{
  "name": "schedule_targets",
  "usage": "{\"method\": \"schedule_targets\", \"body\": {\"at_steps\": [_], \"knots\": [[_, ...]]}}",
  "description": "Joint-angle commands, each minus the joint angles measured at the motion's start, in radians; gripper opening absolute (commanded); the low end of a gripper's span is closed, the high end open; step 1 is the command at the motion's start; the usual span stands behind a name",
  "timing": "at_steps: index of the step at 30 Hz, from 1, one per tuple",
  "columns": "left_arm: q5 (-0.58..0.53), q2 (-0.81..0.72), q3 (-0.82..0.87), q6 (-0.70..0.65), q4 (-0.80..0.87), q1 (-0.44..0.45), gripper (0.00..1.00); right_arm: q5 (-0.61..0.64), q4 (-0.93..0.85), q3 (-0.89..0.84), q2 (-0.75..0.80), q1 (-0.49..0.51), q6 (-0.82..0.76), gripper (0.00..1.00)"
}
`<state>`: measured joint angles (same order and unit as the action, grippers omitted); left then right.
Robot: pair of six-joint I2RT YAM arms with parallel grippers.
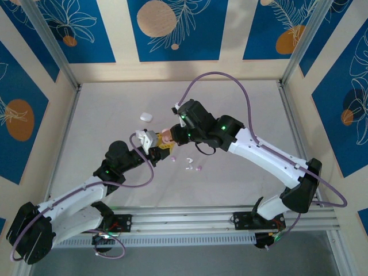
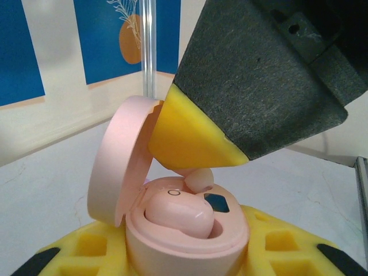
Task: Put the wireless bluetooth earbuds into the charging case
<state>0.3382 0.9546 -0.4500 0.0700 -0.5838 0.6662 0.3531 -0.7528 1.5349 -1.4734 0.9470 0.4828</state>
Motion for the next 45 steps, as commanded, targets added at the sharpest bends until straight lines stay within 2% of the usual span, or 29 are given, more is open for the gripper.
{"method": "schedule_targets", "body": {"at_steps": [1,7,12,22,33,37,40,45], "knots": [[-0.041,-0.008,-0.028,0.008,-0.044,0.007,0.31,-0.026,0.011,-0.011,0.015,0.041,0.028,0.19],[-0.067,-0.01,-0.03,0.011,-0.037,0.007,0.31,0.007,-0.012,0.002,-0.007,0.06,0.021,0.2],[-0.081,-0.01,-0.031,0.011,-0.038,0.01,0.31,0.09,-0.045,0.023,-0.028,0.091,0.014,0.2],[-0.085,-0.01,-0.032,0.007,-0.034,0.009,0.31,-0.048,-0.011,0.006,-0.012,0.069,0.024,0.25],[-0.059,-0.006,-0.034,0.001,-0.041,0.009,0.31,-0.108,0.003,-0.019,0.022,0.029,0.033,0.27],[-0.087,0.037,-0.013,0.008,-0.121,0.009,0.31,-0.081,-0.039,-0.007,0.013,0.026,0.013,0.24],[0.005,0.089,-0.057,0.038,-0.143,0.009,0.32,-0.062,-0.062,-0.002,0.001,0.015,-0.01,0.21],[-0.006,0.087,-0.042,0.053,-0.188,0.012,0.32,0.004,-0.121,0.042,-0.028,0.012,-0.044,0.2]]}}
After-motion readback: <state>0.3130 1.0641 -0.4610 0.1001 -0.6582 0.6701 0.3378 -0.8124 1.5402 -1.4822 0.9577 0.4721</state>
